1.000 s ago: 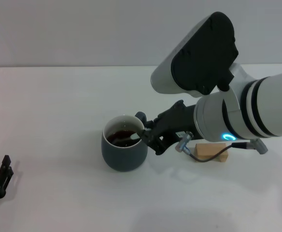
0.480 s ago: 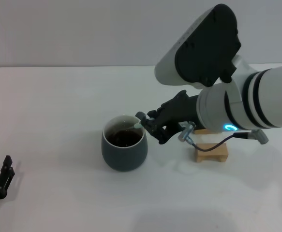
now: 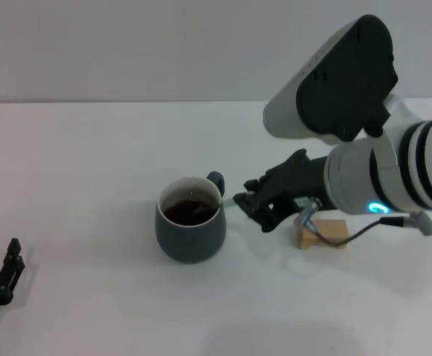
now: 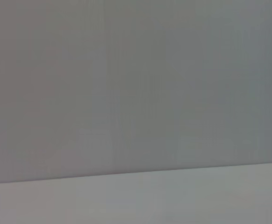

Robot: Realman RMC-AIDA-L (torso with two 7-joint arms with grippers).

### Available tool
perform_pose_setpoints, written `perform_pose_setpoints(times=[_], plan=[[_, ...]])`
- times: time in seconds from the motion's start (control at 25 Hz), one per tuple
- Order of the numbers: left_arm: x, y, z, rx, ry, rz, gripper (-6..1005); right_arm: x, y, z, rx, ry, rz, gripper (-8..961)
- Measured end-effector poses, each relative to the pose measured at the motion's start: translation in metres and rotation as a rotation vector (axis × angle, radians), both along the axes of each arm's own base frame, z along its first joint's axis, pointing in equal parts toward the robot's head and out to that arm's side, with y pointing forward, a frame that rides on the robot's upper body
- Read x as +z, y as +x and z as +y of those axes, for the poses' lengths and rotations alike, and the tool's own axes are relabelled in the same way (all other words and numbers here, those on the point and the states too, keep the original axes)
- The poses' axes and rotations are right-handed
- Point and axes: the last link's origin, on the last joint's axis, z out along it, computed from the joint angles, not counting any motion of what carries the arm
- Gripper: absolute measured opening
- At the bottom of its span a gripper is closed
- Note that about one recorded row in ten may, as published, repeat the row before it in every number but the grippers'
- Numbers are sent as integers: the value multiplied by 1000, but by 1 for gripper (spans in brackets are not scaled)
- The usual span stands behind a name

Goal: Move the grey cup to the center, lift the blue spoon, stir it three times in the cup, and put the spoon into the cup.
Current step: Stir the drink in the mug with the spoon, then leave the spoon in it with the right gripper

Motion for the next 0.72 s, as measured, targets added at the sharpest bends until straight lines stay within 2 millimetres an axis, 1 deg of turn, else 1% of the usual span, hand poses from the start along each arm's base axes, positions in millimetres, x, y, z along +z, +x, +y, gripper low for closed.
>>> perform_pose_setpoints(times=[0.24, 0.32, 0.48, 0.72], plan=[[0, 0, 1, -2, -1, 1, 684, -11, -6, -14, 20, -50, -1, 164], [0, 0, 1, -2, 0, 1, 684, -16, -11, -18, 37, -64, 1, 164], [1, 0, 1, -3, 1, 2, 685, -20, -14, -16, 51, -67, 3, 165], [1, -1, -1, 0, 1, 4, 684, -26, -19, -4, 70, -58, 0, 166]])
